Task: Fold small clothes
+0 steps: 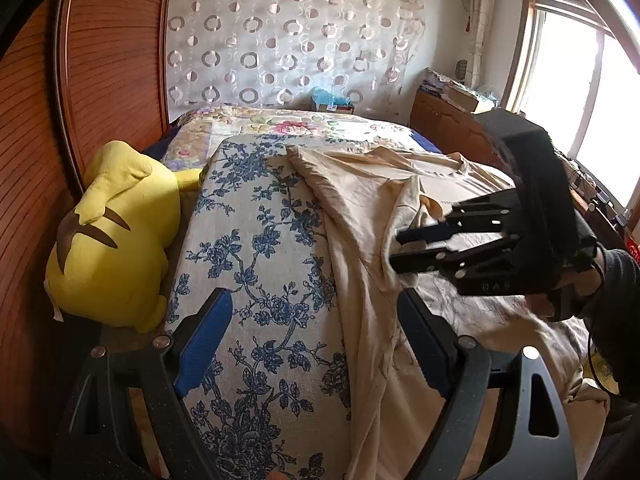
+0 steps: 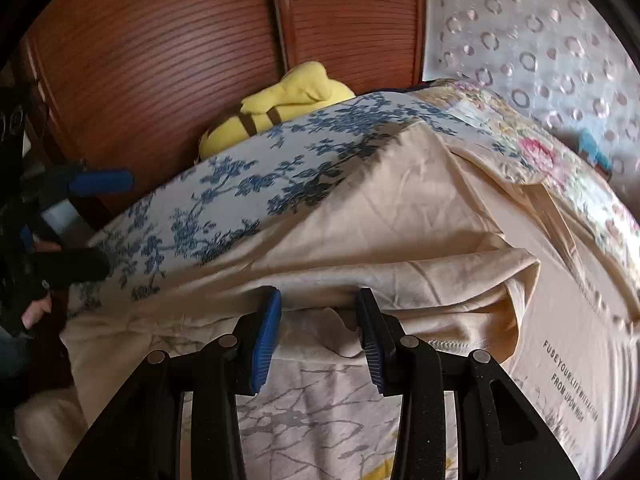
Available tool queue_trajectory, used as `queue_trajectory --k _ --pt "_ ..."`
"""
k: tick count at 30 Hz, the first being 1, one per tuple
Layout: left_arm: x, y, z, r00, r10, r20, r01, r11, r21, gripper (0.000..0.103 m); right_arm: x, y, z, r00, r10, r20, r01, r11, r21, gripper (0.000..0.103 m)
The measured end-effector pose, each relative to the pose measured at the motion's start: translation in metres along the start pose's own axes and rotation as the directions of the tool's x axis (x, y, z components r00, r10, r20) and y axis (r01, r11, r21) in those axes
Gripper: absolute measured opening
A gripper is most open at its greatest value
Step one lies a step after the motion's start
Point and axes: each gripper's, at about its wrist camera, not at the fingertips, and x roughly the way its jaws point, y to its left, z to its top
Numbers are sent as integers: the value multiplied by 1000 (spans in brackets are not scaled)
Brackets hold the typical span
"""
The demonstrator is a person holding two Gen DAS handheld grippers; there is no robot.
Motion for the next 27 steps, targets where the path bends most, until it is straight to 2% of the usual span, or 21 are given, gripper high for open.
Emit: queue_trajectory --k 1,3,4,7,13,16,18,20,22,27 --pt "1 0 0 1000 -1 -1 1 1000 1 85 0 3 -1 1000 -11 -5 11 1000 -22 18" --pt "1 -1 0 1000 -3 -2 3 1000 3 85 -1 5 -3 1000 -14 -15 13 999 -43 8" --pt "1 -1 0 1000 -4 -1 4 1000 4 85 -8 6 -3 1000 -21 -15 21 999 -47 4" --pt "3 -2 -1 1000 -6 -2 6 1000 1 85 -19 0 -7 1000 -13 -4 12 999 -30 2" --pt "4 -5 -1 1000 -5 -7 5 1000 6 85 -74 -4 -31 996 1 86 -5 999 50 2" --pt "6 -6 -1 1000 -5 -10 5 1000 8 85 -83 -6 -47 994 6 111 -15 997 78 2" --pt "7 -7 -1 1000 -6 -12 6 1000 8 85 -85 -3 -56 995 -15 98 6 996 90 2" --pt "9 -9 -1 1000 -8 -13 8 1000 8 85 -86 -2 -60 996 -27 82 19 995 101 7" --pt "11 -12 -1 1000 -10 -18 11 1000 14 85 -86 -2 -57 997 -28 75 20 994 109 23" --pt "12 -18 0 1000 0 -25 1 1000 29 85 -80 4 -38 995 2 101 -15 991 132 24"
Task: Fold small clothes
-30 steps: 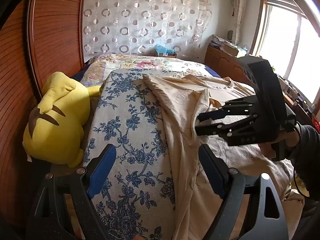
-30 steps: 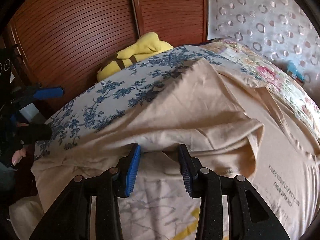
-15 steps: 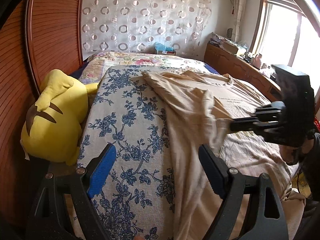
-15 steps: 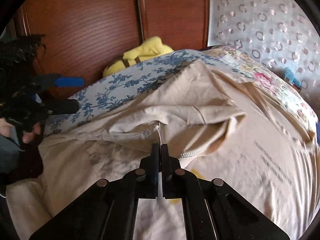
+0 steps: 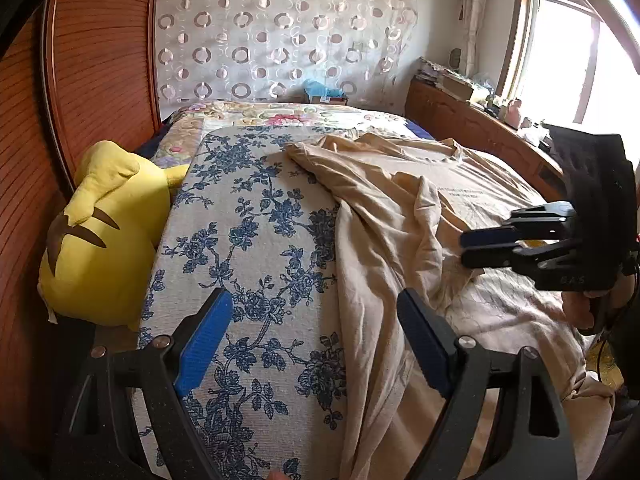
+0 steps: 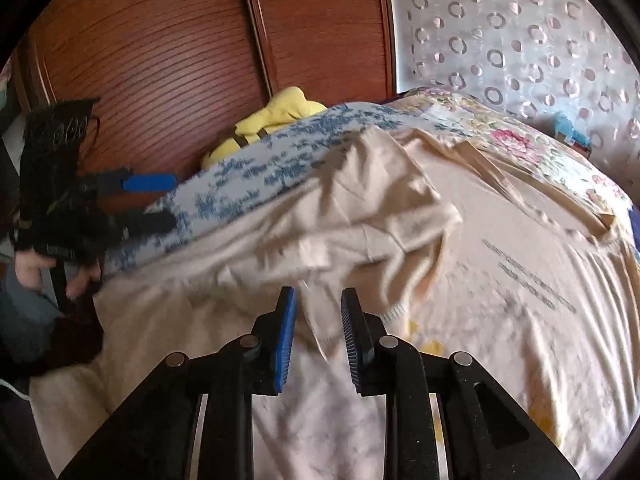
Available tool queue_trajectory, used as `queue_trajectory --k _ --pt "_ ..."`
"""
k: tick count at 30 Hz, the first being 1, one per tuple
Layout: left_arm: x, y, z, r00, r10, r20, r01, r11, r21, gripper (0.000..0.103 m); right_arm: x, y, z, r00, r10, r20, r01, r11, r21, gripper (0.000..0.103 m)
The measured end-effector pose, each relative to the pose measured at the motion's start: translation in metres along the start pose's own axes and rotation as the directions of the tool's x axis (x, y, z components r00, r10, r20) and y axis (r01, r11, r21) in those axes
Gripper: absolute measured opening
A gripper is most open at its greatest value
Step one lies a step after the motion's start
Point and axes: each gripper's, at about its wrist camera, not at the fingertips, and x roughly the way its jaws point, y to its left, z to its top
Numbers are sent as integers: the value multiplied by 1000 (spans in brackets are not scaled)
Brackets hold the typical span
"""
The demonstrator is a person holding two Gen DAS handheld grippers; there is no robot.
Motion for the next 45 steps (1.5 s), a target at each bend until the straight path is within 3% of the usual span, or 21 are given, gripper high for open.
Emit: queue_trajectory --k 4,5,6,15,23,27,32,34,37,45 --pt "-2 3 0 1000 0 3 0 1000 -4 85 25 10 9 998 19 -54 -19 1000 -1 23" --pt "-2 3 0 1000 0 3 0 1000 -5 85 32 13 9 997 12 -75 -13 1000 -3 19" --pt "-2 4 0 1000 1 4 -1 1000 -6 85 36 14 8 997 8 -79 -8 1000 -7 2" --pt "1 3 0 1000 1 2 -1 1000 -16 85 -10 12 -8 1000 10 25 -11 1000 15 2" --pt "3 0 2 1000 -1 1 1 1000 -9 85 -22 13 -36 1000 23 14 -23 999 33 3" --pt "4 -2 4 1000 -1 1 1 1000 -8 85 -33 4 -31 999 -18 27 16 998 66 21" --pt "12 -6 15 1000 12 -3 -12 999 33 85 -37 -10 -22 995 -92 44 88 993 83 22" --pt "19 -4 24 1000 8 -14 -7 999 40 85 -41 -17 -21 991 -131 42 127 988 88 29" --pt "30 -3 40 1000 3 -20 -2 999 45 85 -38 -31 -16 986 -164 36 160 981 109 30" --pt "56 -10 69 999 -26 -41 29 997 68 85 -2 -60 10 979 -205 -11 204 969 136 30"
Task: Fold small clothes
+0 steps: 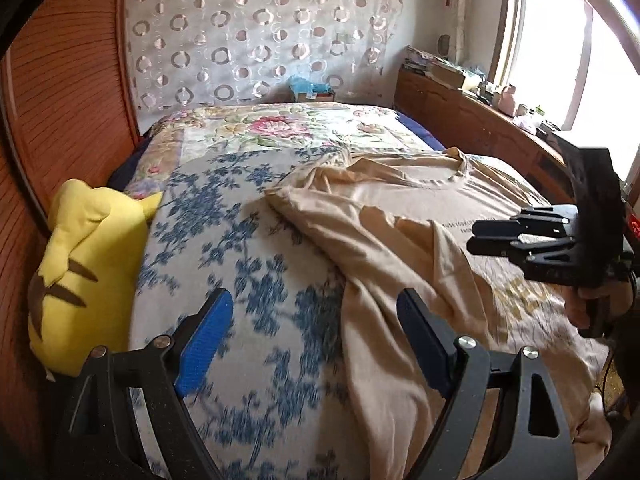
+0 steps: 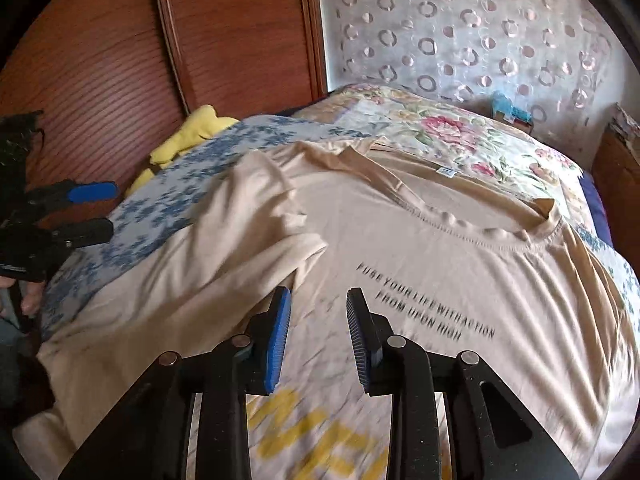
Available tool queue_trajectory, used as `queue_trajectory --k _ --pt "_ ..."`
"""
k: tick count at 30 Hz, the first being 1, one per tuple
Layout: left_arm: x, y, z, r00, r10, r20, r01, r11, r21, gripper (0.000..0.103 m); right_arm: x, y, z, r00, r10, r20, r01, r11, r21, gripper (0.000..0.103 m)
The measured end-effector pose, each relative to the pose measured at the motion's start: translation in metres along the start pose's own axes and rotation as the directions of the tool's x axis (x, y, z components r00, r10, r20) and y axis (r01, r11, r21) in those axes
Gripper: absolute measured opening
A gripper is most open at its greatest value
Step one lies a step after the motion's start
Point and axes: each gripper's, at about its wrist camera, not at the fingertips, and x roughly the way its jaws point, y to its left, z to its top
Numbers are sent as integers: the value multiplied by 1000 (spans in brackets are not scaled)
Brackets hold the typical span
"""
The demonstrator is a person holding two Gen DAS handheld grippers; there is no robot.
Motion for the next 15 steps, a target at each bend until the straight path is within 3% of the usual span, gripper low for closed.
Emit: queue_trajectory --k 2,10,15 --pt "12 -2 8 1000 -14 -17 14 1000 11 85 2 1 -2 1000 -16 -3 16 1000 3 30" --pt "59 4 39 997 -5 -73 4 1000 -9 57 -20 -10 -15 999 -36 -16 36 999 14 30" --pt "85 10 50 994 -13 -105 9 999 -46 46 -34 -15 -32 996 -78 -35 78 997 -5 30"
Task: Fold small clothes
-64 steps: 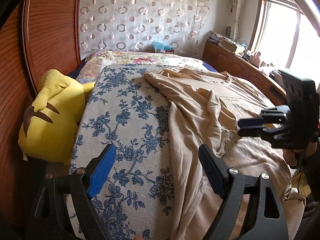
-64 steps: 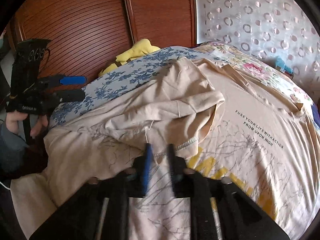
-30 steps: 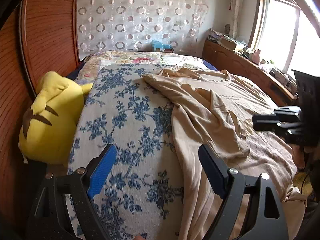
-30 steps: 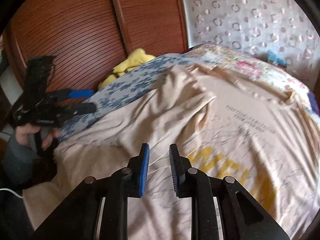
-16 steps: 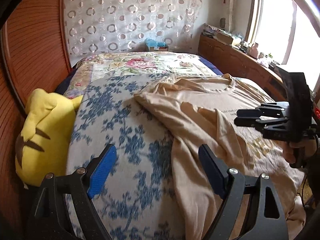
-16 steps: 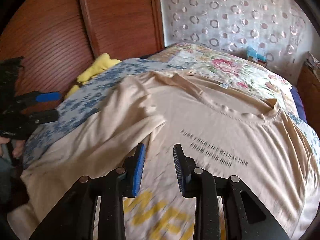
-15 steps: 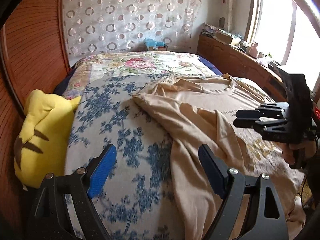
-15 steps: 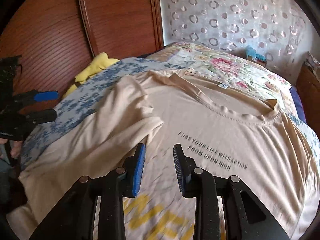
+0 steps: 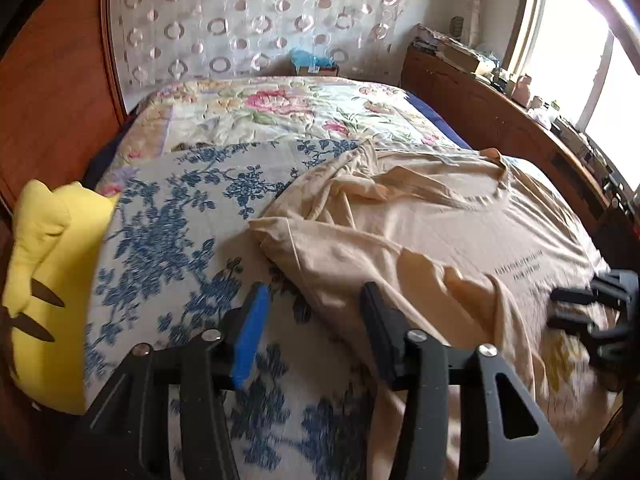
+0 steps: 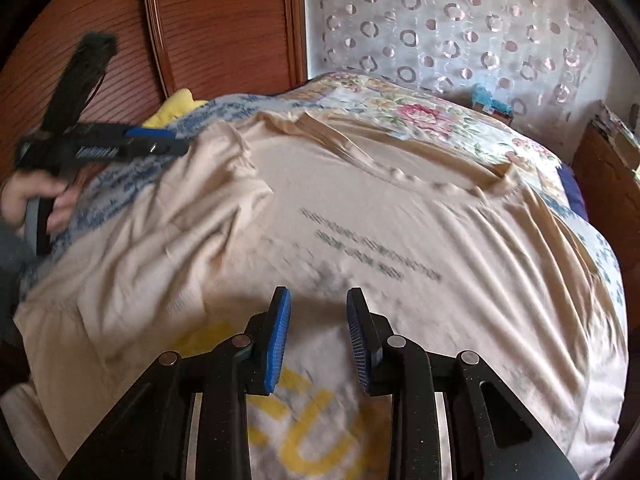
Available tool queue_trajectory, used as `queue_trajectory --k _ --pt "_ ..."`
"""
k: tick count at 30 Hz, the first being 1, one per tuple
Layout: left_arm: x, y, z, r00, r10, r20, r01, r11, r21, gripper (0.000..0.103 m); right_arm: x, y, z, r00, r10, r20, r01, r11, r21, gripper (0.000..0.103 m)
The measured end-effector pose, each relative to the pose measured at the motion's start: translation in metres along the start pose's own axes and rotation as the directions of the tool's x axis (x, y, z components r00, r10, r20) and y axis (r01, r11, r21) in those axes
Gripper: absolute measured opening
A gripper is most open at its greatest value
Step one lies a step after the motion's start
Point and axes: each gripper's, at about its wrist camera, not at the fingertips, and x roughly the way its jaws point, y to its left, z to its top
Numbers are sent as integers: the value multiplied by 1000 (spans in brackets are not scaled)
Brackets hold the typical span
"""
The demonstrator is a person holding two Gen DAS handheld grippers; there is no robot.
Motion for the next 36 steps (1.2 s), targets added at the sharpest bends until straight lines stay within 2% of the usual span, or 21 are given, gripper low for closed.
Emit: queue_trajectory --k 3,5,7,8,10,15,18,22,23,26,28,29,31,36 --pt "9 2 7 1000 -22 -13 22 999 -24 42 -5 -3 -10 1000 -15 2 15 1000 -8 30" --pt "14 4 11 999 -41 -17 40 998 -50 34 -9 -2 -12 1000 -18 6 18 1000 -10 30" --pt "17 7 15 999 -37 -16 36 998 -59 12 -11 -3 -14 1000 -16 7 16 1000 -9 30" --pt "18 7 16 999 -33 -19 32 998 -58 7 -12 -2 -14 1000 -19 7 19 1000 -11 30" --pt "13 9 19 999 -35 -3 35 998 -47 5 -11 -2 -15 1000 -19 8 19 1000 -12 30" --pt "-10 30 33 995 63 80 -59 997 -54 4 -10 -7 -13 1000 3 10 -3 1000 4 30" --pt "-14 41 42 990 116 82 -113 993 -40 4 -10 -8 -14 1000 4 11 -5 1000 7 30" --pt "-17 48 41 991 122 62 -120 992 -32 4 -10 -5 -14 1000 -4 10 4 1000 2 30" --pt "-19 48 39 991 114 66 -112 993 -27 5 -10 -5 -14 1000 -6 10 6 1000 1 30" --pt "-29 42 31 994 84 71 -84 996 -6 20 -9 -7 -13 1000 -4 9 4 1000 0 30" --pt "-37 34 26 995 62 83 -64 998 18 47 -9 -7 -13 1000 -3 11 3 1000 0 30" --pt "-41 31 21 994 51 93 -54 998 32 50 -9 -7 -13 1000 -3 11 3 1000 0 30" --pt "-52 22 9 994 39 105 -45 997 56 65 -11 -7 -14 1000 1 12 -1 1000 3 30" --pt "-71 10 -19 993 7 121 -15 998 65 70 -11 -7 -11 999 26 21 -26 1000 10 30"
